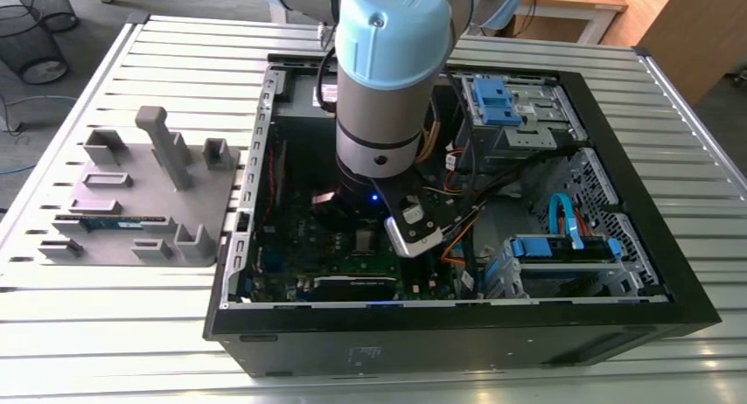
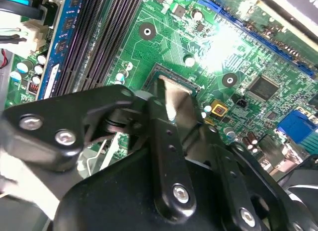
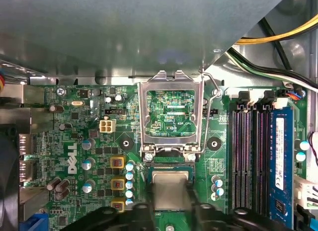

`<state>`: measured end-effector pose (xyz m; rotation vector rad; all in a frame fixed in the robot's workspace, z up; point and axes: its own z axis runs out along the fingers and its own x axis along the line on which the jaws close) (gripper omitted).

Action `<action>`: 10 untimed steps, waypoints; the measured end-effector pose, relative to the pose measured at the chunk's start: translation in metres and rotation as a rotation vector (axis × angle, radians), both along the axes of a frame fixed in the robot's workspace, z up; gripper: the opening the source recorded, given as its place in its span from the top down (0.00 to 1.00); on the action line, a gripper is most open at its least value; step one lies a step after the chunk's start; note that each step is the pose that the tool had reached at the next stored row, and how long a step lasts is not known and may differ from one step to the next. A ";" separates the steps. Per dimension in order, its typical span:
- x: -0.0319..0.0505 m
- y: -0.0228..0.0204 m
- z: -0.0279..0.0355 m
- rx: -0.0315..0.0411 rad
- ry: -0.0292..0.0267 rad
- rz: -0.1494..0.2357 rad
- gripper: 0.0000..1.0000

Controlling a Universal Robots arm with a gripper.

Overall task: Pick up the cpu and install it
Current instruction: 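Place the cpu into insertion slot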

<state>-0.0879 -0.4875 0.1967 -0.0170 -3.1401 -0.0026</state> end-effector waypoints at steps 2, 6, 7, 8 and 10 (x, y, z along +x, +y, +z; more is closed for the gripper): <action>0.0000 0.0000 0.0002 0.0000 0.0000 0.000 0.70; 0.0000 0.0000 0.0007 -0.0001 0.0000 0.000 0.82; 0.0000 0.0000 0.0007 0.0000 0.0000 0.000 0.88; 0.0000 0.0000 0.0008 0.0000 0.0000 0.000 0.89; 0.0000 0.0000 0.0010 0.0000 0.0000 0.000 0.89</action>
